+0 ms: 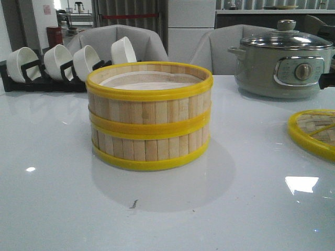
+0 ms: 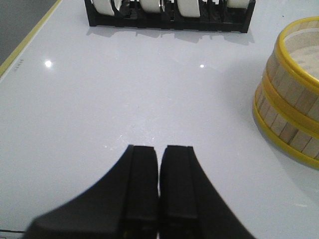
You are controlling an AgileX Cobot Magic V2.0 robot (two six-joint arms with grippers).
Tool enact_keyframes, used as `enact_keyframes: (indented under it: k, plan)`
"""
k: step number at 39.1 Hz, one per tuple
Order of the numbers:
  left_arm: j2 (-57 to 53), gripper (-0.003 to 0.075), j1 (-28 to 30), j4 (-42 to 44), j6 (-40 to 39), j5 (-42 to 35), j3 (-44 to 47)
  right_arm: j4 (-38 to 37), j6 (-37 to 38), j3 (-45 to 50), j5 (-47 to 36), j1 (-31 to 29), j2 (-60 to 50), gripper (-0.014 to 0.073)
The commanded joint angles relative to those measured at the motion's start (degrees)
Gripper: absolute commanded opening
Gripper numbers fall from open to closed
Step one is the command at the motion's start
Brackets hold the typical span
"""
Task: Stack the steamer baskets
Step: 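Lower the right gripper and grasp the lid's yellow center hub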
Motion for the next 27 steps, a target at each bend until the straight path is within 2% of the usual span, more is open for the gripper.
enact_keyframes:
  k: [1, 27]
  plan:
    - [0.2, 0.0091, -0.4, -0.2, -0.5, -5.0, -1.8, -0.6, -0.5, -2.0, -3.3, -0.3, -3.1, 0.0381]
    - [0.2, 0.0091, -0.4, -0.2, -0.5, -5.0, -1.8, -0.6, -0.5, -2.0, -4.4, -1.0, -2.0, 0.0367]
